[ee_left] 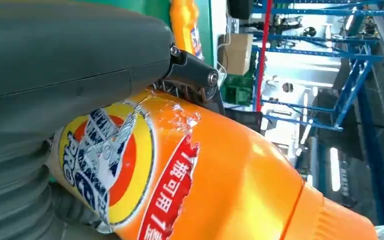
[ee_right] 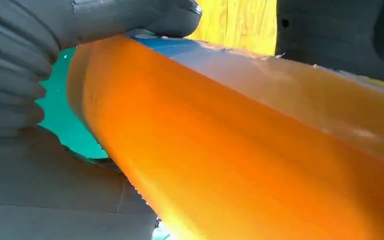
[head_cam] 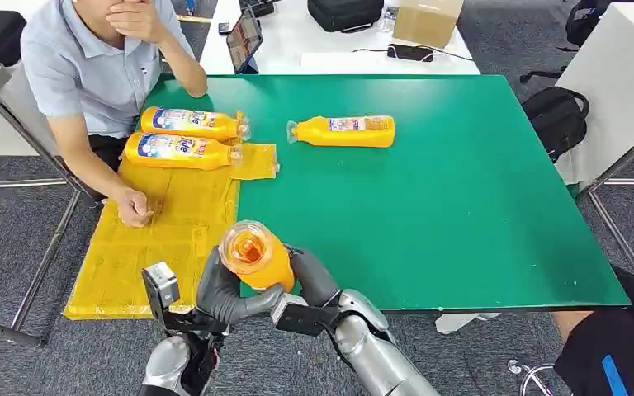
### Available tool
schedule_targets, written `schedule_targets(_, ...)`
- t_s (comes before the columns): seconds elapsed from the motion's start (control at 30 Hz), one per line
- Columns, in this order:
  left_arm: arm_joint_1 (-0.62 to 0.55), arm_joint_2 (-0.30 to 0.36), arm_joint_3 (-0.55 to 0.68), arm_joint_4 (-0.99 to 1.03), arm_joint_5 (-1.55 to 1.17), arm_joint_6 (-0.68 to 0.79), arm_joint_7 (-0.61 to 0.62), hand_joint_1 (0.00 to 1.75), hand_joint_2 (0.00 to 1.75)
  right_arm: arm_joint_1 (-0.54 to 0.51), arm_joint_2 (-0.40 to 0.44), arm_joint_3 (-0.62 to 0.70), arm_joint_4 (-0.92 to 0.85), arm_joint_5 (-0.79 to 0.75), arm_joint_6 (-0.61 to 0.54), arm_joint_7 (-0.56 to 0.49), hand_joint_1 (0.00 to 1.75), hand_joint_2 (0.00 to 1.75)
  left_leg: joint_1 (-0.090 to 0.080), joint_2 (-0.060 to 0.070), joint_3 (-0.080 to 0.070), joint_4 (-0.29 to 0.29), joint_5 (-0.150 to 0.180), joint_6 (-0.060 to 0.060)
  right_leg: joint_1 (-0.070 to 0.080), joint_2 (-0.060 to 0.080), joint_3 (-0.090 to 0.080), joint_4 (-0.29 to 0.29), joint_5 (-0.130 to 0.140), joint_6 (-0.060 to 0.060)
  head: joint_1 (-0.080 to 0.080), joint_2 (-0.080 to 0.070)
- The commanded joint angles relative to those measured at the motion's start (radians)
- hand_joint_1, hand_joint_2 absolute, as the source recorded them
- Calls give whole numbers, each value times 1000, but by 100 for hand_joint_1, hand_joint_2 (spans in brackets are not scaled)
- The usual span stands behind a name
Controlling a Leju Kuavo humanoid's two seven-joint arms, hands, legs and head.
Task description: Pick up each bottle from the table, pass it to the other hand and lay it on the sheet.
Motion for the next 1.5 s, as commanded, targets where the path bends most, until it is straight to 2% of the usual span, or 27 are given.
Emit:
schedule_targets(0.03, -46, 4, -113, 124, -61, 50, 78, 175, 175, -25, 11, 110, 91, 139, -115, 73, 164, 175, 0, 0, 5, -2, -1, 1, 1, -2, 5, -1, -1, -3, 0, 0)
schedule_targets(0.27, -45, 3, -110, 122, -54, 44, 83, 175, 175, -24, 14, 107, 93, 141, -120, 75, 161, 175, 0, 0, 3, -1, -1, 1, 1, -1, 3, -1, -1, -3, 0, 0)
schedule_targets(0.3, -42, 4, -111, 116, -49, 38, 89, 175, 175, -28, 20, 97, 108, 150, -129, 78, 105, 175, 0, 0, 2, -1, -1, 1, 0, -1, 2, 0, -1, -2, 0, 0)
schedule_targets(0.33, -39, 6, -110, 113, -32, 25, 96, 175, 175, -29, 22, 93, 113, 166, -151, 79, 0, 175, 0, 0, 4, -1, -1, 1, 1, -2, 4, 0, -1, -3, 0, 0)
schedule_targets(0.43, -51, 17, -108, 112, -13, 25, 110, 175, 175, -32, 27, 79, 118, 201, -219, 53, 0, 175, 0, 1, 4, -1, -1, 1, 0, -1, 4, 0, -1, -3, 0, 0)
schedule_targets(0.47, -61, 22, -105, 115, -16, 31, 116, 175, 175, -33, 24, 82, 113, 212, -234, 47, 0, 0, 0, 1, 3, -1, -1, 1, 1, -1, 3, 0, -1, -2, 0, 0)
schedule_targets(0.73, -229, 102, -23, 158, -74, 136, 145, 175, 175, -63, 12, 29, 118, 234, -319, 3, 0, 0, 0, -1, 3, -1, 0, 1, 1, -2, 3, 0, -1, -3, 0, 0)
schedule_targets(0.83, -277, 121, 29, 167, -52, 119, 165, 175, 175, -75, 11, 13, 146, 240, -322, 1, 0, 0, 0, 0, 3, -1, 0, 1, 1, -2, 3, 0, 0, -4, -1, 0)
schedule_targets(1.07, -271, 125, 51, 154, -15, 102, 155, 175, 175, -88, 18, -13, 186, 233, -334, -17, 0, 0, 0, 0, 3, -1, 0, 1, 1, -1, 3, 0, -1, -2, 0, 0)
schedule_targets(1.2, -330, 137, 83, 163, -139, 213, 187, 175, 175, -83, 18, -24, 188, 248, -332, -19, 0, 0, 1, -1, 3, 0, 0, 1, 1, -2, 3, 1, -1, -3, 0, 0)
schedule_targets(1.33, -392, 160, 130, 246, -162, 202, 190, 175, 175, -89, 20, -45, 206, 242, -330, -24, 0, 0, 1, -1, 3, -1, 1, 1, 2, -2, 4, 0, 0, -4, 0, 0)
schedule_targets(1.5, -452, 201, 85, 280, -421, 339, 201, 175, 175, -96, 20, -62, 207, 246, -332, -22, 0, 0, 1, -1, 3, -1, 1, 1, 2, -3, 3, 1, -1, -4, 0, 0)
